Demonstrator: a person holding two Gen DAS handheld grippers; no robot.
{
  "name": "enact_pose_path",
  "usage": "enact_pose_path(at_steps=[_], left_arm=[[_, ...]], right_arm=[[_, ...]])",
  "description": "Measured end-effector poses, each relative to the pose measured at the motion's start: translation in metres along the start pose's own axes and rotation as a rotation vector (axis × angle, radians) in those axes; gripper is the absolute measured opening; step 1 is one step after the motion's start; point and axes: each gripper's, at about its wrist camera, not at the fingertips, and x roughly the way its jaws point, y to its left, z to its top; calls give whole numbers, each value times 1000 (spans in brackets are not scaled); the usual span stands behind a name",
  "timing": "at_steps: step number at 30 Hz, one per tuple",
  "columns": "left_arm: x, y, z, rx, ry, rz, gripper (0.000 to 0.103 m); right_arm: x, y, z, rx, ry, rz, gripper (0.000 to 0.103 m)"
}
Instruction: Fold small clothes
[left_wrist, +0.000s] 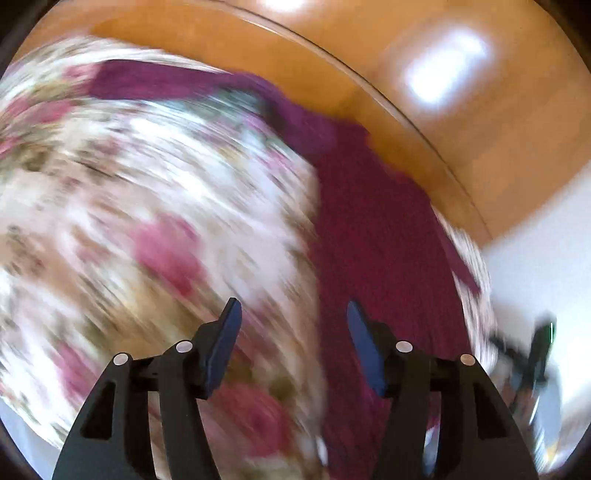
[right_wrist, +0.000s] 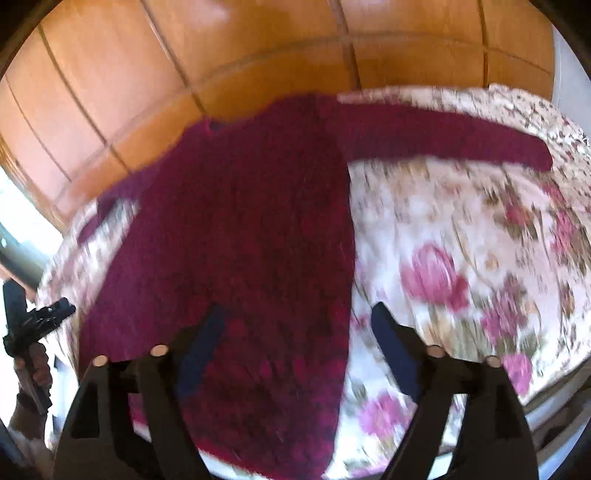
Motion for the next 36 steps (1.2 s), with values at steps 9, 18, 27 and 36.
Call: enact_pose_path(at_steps=[9,18,27,36], left_arm=[[-5,108,122,-390,-232,197,58],[38,172,201,-470,-222,337,49],[1,179,214,-319,-337,517,9],[9,187,202,-355,-289,644,38]], right_arm=[[93,106,13,-149,46,128,84],[144,147,-5,-293,69,38,91],[155,145,-4,-320,96,45,101],[162,149,-6,-332,81,24,101]])
